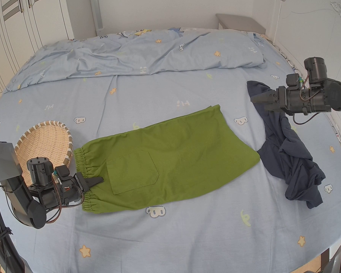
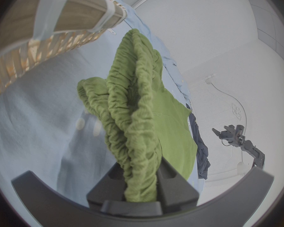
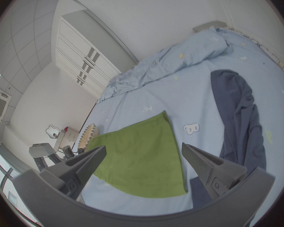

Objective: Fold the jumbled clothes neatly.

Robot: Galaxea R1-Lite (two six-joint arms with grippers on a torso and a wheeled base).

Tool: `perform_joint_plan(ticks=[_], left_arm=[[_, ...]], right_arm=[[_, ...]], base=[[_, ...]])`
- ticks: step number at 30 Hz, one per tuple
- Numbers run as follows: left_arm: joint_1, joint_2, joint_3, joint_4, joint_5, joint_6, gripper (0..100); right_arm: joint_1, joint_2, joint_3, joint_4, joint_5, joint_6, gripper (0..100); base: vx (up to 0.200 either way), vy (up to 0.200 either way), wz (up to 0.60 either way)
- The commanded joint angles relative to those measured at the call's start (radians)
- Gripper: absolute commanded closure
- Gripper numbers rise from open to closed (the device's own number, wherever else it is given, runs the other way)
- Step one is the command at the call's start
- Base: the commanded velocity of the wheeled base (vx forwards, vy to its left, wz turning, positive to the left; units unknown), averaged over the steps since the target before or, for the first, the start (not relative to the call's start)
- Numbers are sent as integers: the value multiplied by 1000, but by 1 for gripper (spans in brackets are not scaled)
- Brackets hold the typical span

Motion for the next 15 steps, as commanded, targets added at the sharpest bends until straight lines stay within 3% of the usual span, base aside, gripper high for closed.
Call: perform_joint_plan(ticks=[1,15], left_arm=[[-11,-27,10,-1,-1,-1,100],[0,-26,8,-1,1,-1,100]], right_arm=[[-10,248,-154,65,3,-40,0],[43,349,-200,80,15,-43,0]], base=[[0,0,0],[0,0,0]])
